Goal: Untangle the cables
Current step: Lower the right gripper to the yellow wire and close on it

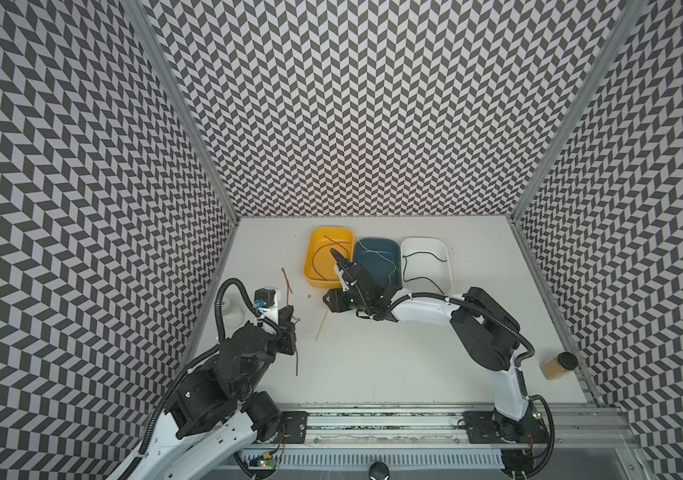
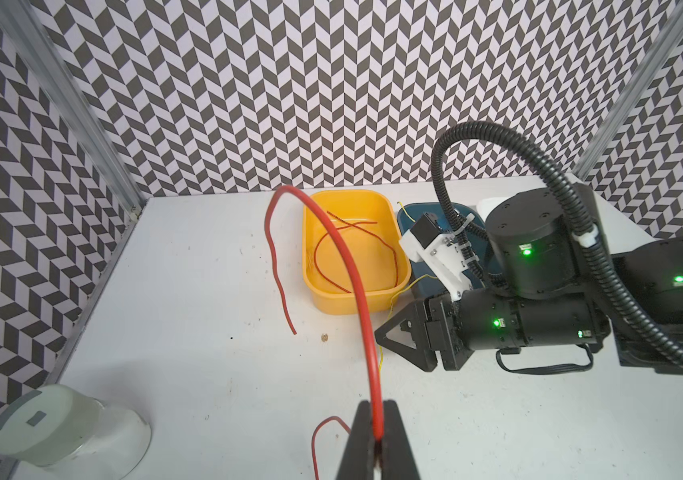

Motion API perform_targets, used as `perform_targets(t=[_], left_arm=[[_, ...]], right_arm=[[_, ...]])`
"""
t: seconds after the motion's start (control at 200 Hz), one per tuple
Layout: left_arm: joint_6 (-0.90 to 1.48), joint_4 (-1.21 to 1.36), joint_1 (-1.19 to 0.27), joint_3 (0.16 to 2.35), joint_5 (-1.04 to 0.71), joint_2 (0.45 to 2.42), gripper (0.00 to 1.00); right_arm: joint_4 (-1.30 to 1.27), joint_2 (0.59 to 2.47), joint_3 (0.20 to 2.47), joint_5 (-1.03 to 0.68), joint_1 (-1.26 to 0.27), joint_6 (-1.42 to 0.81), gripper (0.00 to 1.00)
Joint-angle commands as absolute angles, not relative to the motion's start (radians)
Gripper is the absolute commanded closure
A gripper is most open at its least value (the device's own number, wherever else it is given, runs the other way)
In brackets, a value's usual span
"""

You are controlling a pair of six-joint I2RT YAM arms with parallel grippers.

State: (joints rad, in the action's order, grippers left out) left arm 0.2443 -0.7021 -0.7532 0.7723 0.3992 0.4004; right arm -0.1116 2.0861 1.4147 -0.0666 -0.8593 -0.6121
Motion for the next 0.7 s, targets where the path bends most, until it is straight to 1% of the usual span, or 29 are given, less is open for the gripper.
perform_targets(t=[0.0, 0.16, 0.366, 0.571, 0.696], left_arm=[[0.252, -0.683, -0.748, 0.765, 0.404, 0.391, 1.00], [0.250, -0.681, -0.749, 0.765, 0.401, 0.394, 1.00], [0.250, -0.678, -0.748, 0.765, 0.399, 0.394, 1.00], [0.249, -0.676, -0.746, 0.764, 0.399, 0.391, 1.00], [0.248, -0.676, -0.745, 0.764, 0.398, 0.390, 1.00]], right_arm=[[-0.137, 2.127, 1.456, -0.010, -0.859, -0.627, 0.43], [-0.116, 2.151, 1.468, 0.034, -0.857, -0.646, 0.45], [-0.135, 2.182, 1.492, 0.019, -0.859, -0.669, 0.48], [-0.157, 2.214, 1.508, 0.011, -0.853, -0.674, 0.55], [-0.183, 2.226, 1.506, 0.013, -0.848, -0.685, 0.62]])
